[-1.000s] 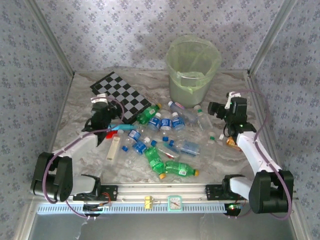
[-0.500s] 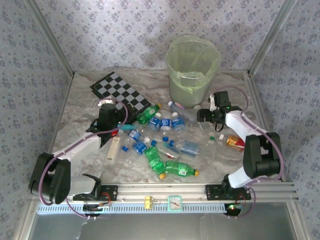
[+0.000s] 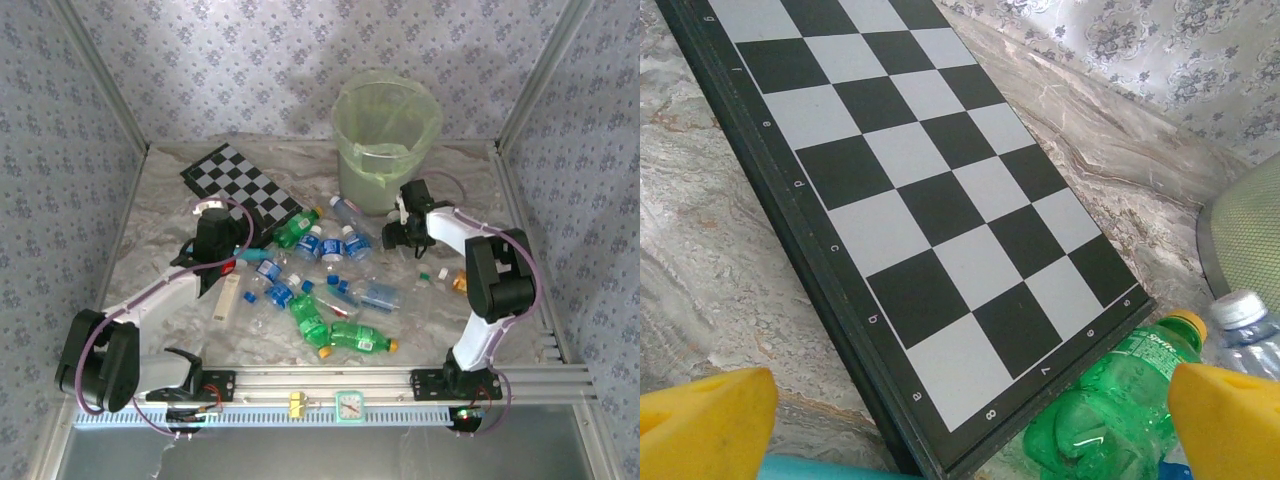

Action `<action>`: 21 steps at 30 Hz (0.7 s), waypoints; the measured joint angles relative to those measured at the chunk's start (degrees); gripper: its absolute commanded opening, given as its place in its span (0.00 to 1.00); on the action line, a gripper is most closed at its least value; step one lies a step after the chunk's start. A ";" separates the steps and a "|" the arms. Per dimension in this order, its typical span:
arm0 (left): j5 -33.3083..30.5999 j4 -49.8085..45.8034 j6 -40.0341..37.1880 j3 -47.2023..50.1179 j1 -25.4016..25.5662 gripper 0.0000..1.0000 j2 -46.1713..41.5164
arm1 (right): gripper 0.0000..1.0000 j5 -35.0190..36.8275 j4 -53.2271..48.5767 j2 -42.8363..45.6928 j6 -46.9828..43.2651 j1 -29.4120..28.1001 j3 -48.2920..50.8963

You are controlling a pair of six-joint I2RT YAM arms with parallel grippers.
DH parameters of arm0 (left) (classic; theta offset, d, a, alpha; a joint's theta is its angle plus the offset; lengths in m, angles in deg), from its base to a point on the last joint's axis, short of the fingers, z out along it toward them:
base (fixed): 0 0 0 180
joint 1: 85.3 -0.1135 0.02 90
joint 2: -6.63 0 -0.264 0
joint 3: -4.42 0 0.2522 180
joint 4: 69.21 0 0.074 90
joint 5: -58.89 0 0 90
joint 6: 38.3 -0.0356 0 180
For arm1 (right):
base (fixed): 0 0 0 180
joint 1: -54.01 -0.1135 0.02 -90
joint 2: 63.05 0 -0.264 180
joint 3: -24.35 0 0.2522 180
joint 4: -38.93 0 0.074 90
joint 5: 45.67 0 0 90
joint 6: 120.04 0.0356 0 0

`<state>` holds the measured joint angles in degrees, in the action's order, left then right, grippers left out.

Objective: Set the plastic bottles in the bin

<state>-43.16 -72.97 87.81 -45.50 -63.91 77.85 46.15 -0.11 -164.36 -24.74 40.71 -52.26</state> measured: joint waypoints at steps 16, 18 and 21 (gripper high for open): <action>-0.57 -1.99 1.36 0.00 -0.42 1.00 -2.25 | 0.50 -1.90 1.51 8.07 0.70 2.36 2.27; -0.42 -2.19 2.05 0.02 -0.90 1.00 -3.15 | 0.50 -3.69 2.23 12.13 1.99 4.57 3.04; 0.61 -2.05 3.54 0.20 -2.67 1.00 -4.46 | 0.49 -6.19 2.95 17.18 4.92 8.46 3.82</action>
<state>-42.55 -75.02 91.35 -45.31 -66.58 73.39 39.97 2.84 -147.18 -19.82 49.17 -48.43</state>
